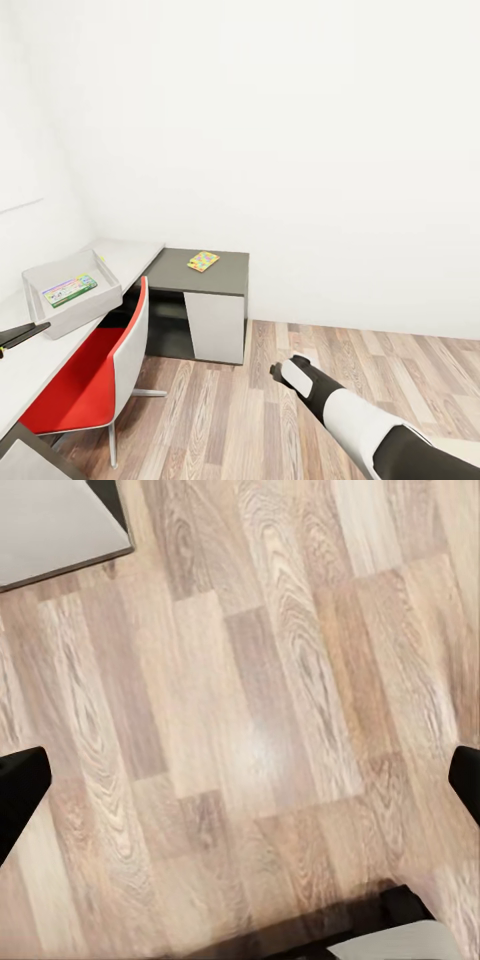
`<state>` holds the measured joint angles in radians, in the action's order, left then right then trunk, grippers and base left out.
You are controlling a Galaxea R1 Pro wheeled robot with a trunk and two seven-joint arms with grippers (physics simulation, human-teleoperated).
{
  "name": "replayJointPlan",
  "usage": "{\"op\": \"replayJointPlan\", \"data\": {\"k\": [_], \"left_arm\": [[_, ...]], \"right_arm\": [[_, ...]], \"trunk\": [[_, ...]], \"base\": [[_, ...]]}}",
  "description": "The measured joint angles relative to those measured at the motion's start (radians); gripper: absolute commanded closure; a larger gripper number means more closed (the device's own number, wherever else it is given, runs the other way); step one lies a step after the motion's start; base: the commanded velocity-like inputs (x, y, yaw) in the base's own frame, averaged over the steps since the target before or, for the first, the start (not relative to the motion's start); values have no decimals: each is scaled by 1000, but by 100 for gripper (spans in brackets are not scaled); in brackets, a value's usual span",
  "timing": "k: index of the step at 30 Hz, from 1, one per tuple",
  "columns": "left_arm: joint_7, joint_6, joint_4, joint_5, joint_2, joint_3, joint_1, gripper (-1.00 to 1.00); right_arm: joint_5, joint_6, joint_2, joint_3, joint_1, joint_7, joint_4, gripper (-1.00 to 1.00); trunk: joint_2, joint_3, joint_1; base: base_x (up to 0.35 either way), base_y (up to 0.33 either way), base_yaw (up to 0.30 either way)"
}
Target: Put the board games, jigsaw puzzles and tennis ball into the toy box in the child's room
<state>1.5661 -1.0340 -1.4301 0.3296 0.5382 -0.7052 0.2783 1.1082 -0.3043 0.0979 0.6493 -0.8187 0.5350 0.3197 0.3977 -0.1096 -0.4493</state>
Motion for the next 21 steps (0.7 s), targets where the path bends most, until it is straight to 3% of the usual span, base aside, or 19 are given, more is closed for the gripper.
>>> {"op": "replayJointPlan", "data": {"k": [10, 15, 19, 21], "left_arm": [[0, 2, -1, -5, -3, 13, 2, -100], [0, 6, -1, -13, -3, 92, 6, -100], [0, 7, -1, -17, -4, 118, 9, -100], [0, 7, -1, -18, -4, 125, 10, -100]], "right_arm": [[-1, 9, -10, 2, 3, -66, 10, -100], [0, 7, -25, -4, 2, -72, 58, -100], [0, 7, -39, -5, 3, -75, 132, -100], [3, 7, -61, -7, 2, -76, 173, -100]], "trunk": [[0, 0, 0], [0, 0, 0], [0, -2, 0], [0, -4, 0]], "base": [[0, 0, 0], [0, 0, -21], [0, 0, -143], [0, 0, -192]]}}
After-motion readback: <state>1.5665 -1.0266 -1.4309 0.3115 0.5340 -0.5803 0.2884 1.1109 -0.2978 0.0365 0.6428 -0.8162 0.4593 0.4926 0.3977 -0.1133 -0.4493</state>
